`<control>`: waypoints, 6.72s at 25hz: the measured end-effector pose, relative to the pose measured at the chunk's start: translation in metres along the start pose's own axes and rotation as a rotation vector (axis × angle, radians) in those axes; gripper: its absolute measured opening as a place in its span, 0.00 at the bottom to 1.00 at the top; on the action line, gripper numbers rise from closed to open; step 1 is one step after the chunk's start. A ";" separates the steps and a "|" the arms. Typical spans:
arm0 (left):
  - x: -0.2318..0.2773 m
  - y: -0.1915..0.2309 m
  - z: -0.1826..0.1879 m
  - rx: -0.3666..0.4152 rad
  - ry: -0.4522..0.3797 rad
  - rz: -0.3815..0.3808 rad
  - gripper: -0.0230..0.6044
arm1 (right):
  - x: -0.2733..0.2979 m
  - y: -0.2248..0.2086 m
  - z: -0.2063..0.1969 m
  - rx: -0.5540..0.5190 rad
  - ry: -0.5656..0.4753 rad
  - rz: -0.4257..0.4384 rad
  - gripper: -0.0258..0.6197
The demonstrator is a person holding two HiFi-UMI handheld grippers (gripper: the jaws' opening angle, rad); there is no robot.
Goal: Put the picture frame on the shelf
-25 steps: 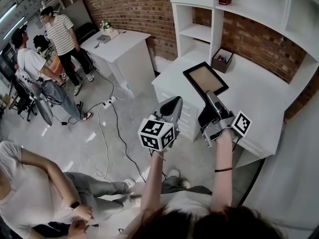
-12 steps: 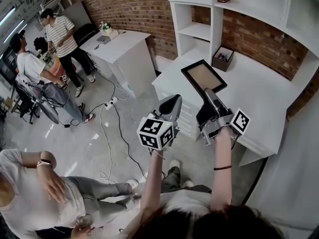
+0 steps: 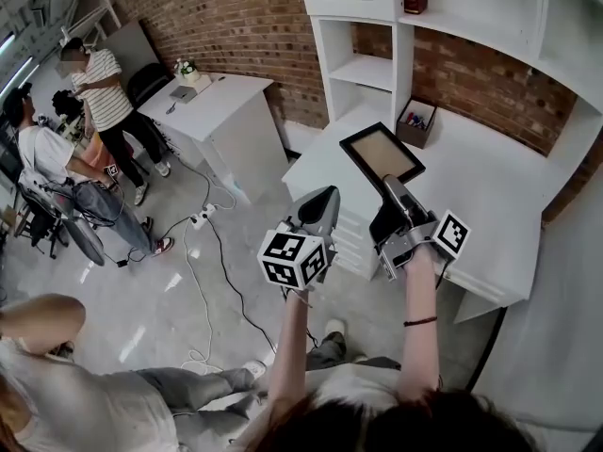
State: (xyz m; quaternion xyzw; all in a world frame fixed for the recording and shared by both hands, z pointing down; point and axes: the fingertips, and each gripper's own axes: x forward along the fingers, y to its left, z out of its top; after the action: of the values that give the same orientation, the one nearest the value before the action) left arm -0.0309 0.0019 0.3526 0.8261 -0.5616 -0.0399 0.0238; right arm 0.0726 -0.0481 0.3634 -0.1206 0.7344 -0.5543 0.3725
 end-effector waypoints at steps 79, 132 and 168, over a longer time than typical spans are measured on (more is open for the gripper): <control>0.271 0.172 -0.023 -0.084 0.027 -0.104 0.05 | 0.225 -0.149 0.157 -0.018 -0.024 -0.080 0.15; 0.386 0.277 -0.029 -0.094 0.078 -0.201 0.05 | 0.342 -0.236 0.234 -0.007 -0.188 -0.153 0.15; 0.407 0.289 -0.044 -0.109 0.107 -0.207 0.05 | 0.347 -0.265 0.249 -0.001 -0.233 -0.182 0.15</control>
State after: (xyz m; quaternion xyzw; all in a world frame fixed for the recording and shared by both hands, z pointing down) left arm -0.1451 -0.4830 0.4044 0.8781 -0.4682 -0.0284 0.0945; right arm -0.0612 -0.5282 0.4328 -0.2503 0.6724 -0.5679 0.4035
